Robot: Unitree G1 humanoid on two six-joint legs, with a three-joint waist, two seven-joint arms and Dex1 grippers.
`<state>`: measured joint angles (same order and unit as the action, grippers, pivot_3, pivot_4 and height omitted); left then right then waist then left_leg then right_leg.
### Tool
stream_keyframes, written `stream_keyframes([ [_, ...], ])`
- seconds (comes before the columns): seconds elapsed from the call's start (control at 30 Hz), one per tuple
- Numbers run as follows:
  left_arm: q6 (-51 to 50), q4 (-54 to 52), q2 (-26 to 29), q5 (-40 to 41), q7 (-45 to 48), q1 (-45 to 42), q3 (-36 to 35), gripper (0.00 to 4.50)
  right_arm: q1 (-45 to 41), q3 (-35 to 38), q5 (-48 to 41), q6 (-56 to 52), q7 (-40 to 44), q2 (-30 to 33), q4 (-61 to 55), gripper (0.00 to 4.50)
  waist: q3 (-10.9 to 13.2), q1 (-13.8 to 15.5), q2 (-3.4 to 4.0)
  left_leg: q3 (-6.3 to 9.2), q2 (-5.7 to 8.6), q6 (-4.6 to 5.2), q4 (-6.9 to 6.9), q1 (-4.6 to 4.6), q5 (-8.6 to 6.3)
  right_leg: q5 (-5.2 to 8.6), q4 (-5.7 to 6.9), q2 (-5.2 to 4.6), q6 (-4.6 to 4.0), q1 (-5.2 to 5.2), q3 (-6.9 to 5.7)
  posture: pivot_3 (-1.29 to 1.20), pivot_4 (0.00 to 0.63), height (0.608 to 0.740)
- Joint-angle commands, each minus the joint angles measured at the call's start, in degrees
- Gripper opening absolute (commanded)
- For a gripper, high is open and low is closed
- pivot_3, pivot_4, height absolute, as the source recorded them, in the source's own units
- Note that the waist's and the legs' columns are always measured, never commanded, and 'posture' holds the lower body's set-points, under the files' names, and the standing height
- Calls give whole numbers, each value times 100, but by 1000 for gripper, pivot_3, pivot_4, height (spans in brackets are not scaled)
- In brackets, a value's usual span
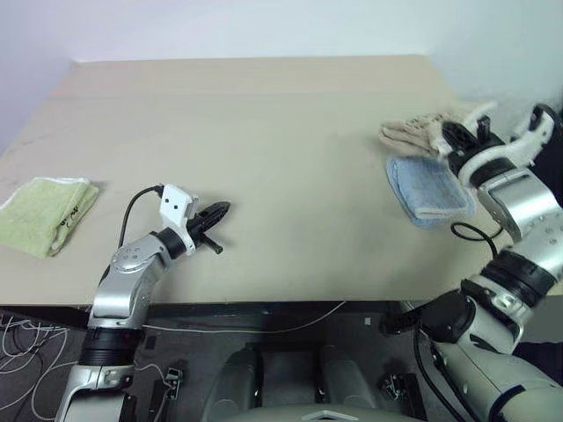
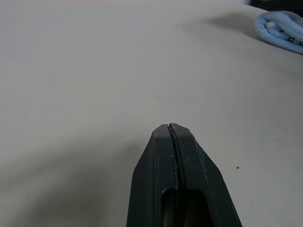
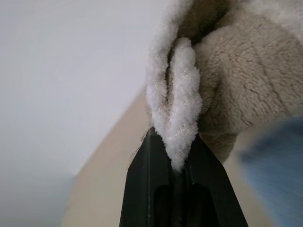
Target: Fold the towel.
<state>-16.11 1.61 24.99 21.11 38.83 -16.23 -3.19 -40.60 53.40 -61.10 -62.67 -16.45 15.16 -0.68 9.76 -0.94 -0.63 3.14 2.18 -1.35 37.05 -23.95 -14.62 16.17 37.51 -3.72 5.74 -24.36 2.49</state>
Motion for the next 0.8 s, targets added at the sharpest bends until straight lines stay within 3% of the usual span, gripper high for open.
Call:
stream_keyframes([
  [0.03,224,152,-81,-103,162,-189,120,0,544,128,-543,-115,-836,-212,-636,15,0,-2,0,0,0,0,0,0,0,0,0,0,0,0,0,0,150,740],
  [0.37,336,415,-177,-178,317,-381,201,0,1237,-119,-1246,538,-1738,-229,-899,15,-1,-9,2,-3,1,1,3,3,1,0,7,11,0,0,1,0,150,740],
  [0.57,351,402,-228,-184,337,-311,182,0,1333,-355,-1728,932,-1759,-21,-896,1763,-1,1,2,-4,2,3,7,2,0,0,7,10,1,3,1,0,150,740],
  [0.8,358,421,-270,-193,316,-276,151,0,1386,-573,-1722,1521,-1779,316,-883,4196,0,2,2,-4,2,3,7,2,0,0,7,11,1,3,0,0,150,740],
])
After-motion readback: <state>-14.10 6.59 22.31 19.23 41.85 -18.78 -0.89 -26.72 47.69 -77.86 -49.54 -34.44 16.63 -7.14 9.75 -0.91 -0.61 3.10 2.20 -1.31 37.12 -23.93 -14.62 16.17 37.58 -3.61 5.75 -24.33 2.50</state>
